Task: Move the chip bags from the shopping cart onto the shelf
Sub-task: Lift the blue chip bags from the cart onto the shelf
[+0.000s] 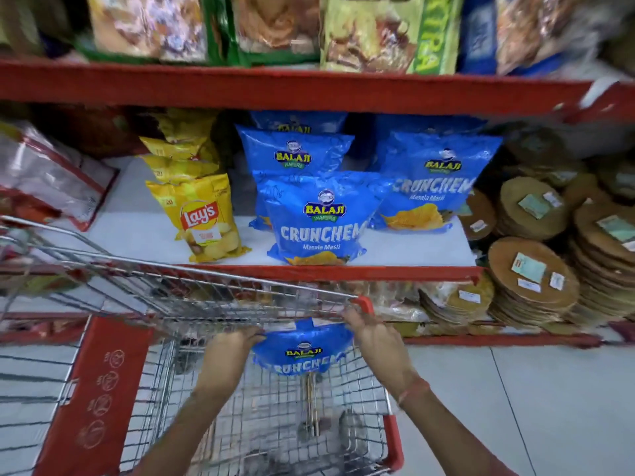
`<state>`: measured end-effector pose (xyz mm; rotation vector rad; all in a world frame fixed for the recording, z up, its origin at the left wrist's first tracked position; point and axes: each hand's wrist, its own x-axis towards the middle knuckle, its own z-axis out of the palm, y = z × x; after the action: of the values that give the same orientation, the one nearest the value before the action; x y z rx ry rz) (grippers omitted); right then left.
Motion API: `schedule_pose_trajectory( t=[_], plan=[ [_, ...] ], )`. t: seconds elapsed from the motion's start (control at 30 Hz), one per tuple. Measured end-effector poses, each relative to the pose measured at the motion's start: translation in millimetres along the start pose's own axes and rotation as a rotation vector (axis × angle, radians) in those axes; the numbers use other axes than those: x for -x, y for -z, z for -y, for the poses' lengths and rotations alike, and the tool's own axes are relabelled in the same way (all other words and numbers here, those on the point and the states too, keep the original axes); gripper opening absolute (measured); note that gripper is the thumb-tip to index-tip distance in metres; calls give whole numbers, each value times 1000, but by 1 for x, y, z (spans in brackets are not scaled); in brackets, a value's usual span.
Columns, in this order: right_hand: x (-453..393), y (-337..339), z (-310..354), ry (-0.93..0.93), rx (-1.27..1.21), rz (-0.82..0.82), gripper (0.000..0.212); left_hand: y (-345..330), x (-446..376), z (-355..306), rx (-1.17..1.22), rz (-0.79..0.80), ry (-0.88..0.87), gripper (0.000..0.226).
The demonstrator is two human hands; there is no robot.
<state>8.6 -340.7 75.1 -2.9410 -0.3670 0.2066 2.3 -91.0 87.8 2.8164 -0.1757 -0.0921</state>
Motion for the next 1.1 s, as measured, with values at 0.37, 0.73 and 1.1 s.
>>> schedule_pose_trajectory(
  t=[0.37, 0.73, 1.1],
  plan=[
    [17, 153, -52, 20, -187, -645, 25, 98, -48, -103, 327, -433, -172, 25],
    [-4, 237, -175, -61, -99, -842, 12, 105, -140, -236, 244, -495, -328, 32],
    [-50, 202, -225, -257, -93, -579, 22, 55, -206, -258, -269, -161, -301, 15]
  ],
)
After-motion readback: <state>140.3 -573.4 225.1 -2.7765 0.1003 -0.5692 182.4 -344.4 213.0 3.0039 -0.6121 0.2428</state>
